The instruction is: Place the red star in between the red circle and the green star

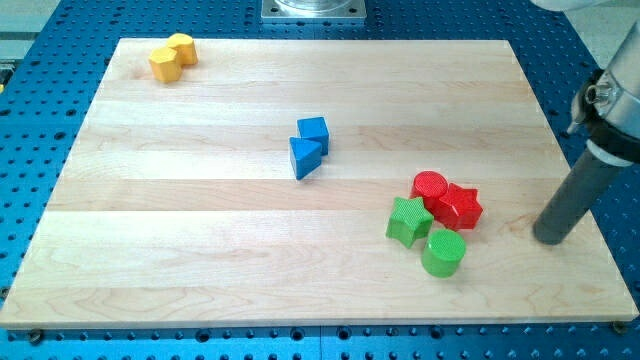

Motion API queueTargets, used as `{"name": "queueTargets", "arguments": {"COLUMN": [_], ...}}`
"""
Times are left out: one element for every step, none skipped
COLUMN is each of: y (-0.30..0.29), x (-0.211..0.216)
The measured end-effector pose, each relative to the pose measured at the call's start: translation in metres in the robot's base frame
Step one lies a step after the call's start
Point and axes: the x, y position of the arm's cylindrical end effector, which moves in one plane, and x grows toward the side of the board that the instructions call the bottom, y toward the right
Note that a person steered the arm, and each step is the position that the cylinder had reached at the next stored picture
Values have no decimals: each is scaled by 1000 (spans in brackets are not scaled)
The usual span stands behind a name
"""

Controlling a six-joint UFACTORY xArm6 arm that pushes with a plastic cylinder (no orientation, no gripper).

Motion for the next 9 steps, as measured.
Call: {"name": "queueTargets", "arguments": {"y": [-24,-40,-50,-73,-97,-113,-143,-186,-213], "x": [-12,-15,-15,-19,-27,-28,-42,-69,-83]}}
